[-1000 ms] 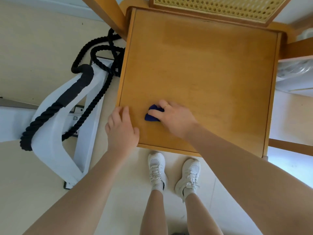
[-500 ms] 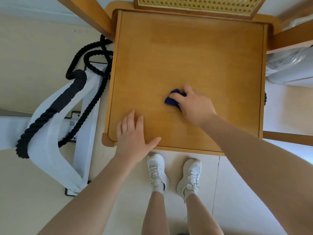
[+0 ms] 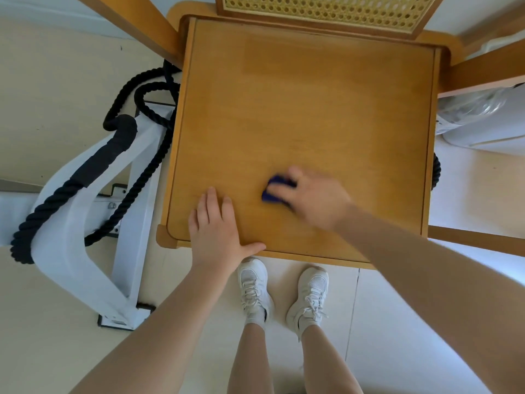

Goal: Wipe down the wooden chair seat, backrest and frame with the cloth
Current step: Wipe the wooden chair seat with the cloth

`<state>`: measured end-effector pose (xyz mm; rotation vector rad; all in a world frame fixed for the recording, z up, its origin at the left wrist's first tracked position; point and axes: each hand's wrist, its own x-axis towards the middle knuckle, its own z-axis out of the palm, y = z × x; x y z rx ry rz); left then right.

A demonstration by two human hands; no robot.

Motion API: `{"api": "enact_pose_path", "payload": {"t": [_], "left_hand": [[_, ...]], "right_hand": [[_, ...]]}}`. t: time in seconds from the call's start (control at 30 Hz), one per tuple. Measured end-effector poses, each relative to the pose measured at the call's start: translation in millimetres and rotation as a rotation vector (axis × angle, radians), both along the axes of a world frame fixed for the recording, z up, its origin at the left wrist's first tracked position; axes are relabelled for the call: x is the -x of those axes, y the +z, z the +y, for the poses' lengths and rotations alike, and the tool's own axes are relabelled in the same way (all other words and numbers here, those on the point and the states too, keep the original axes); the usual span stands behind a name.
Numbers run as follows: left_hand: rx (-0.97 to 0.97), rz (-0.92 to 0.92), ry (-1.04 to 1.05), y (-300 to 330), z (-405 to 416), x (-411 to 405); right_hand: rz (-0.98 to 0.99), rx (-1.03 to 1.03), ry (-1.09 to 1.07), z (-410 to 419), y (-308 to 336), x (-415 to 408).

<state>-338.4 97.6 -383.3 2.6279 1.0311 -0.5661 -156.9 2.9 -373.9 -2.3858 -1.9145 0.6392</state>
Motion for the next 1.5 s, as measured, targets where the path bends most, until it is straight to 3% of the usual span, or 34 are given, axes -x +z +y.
{"api": "enact_pose_path", "payload": {"t": [0.1,0.17,0.23,0.37,0.5,0.7,0.8,0.93,1.03,1.1,1.23,1.37,1.43,1.5], "left_hand": [[-0.043,-0.022,-0.009,-6.8,-0.2,4.3],[-0.066,-0.034,-0.012,-8.9,-0.2,5.4],[-0.076,-0.028,-0.005,-8.1,-2.7,5.3],[-0.080,0.016,0.017,3.5,-9.0,-3.0],[-0.076,-0.028,-0.078,10.3,-17.0,-11.8],[-0.151,-0.096,-0.186,6.4,-39.3,-32.7],[-0.149,-0.061,-0.145,3.0,-55.7,-39.2],[-0.147,0.010,-0.127,3.0,-63.3,-41.1],[-0.143,0.012,-0.123,2.1,-63.6,-40.8],[-0.133,0.018,-0.116,1.7,-65.2,-41.9],[-0.141,0.030,-0.118,1.2,-65.8,-42.5],[-0.132,0.030,-0.130,0.5,-65.5,-40.9],[-0.123,0.028,-0.115,2.4,-65.1,-41.3],[-0.108,0.019,-0.101,2.8,-64.5,-42.1]], "right_hand": [[-0.076,-0.087,-0.429,14.9,-6.8,-44.7],[-0.099,-0.107,-0.509,20.6,-8.2,-43.3],[-0.037,-0.108,-0.463,18.9,-6.5,-25.0],[0.157,0.000,-0.092,-16.3,2.6,27.9],[0.051,-0.042,0.147,-28.7,-0.9,17.0],[-0.130,-0.046,-0.397,3.2,-0.4,-84.4],[-0.127,-0.062,-0.430,-3.2,2.2,-81.2],[0.072,0.005,-0.093,-48.1,6.4,-16.8],[0.047,0.045,0.263,-84.2,7.7,13.1],[0.053,0.088,0.343,-87.5,1.8,-2.7],[-0.063,-0.065,-0.053,-60.3,-5.5,-63.6],[-0.085,-0.094,-0.235,-55.0,-5.1,-63.0],[-0.037,-0.111,-0.234,-58.6,-3.2,-39.0],[-0.035,-0.124,-0.097,-59.9,-1.1,-13.7]]}}
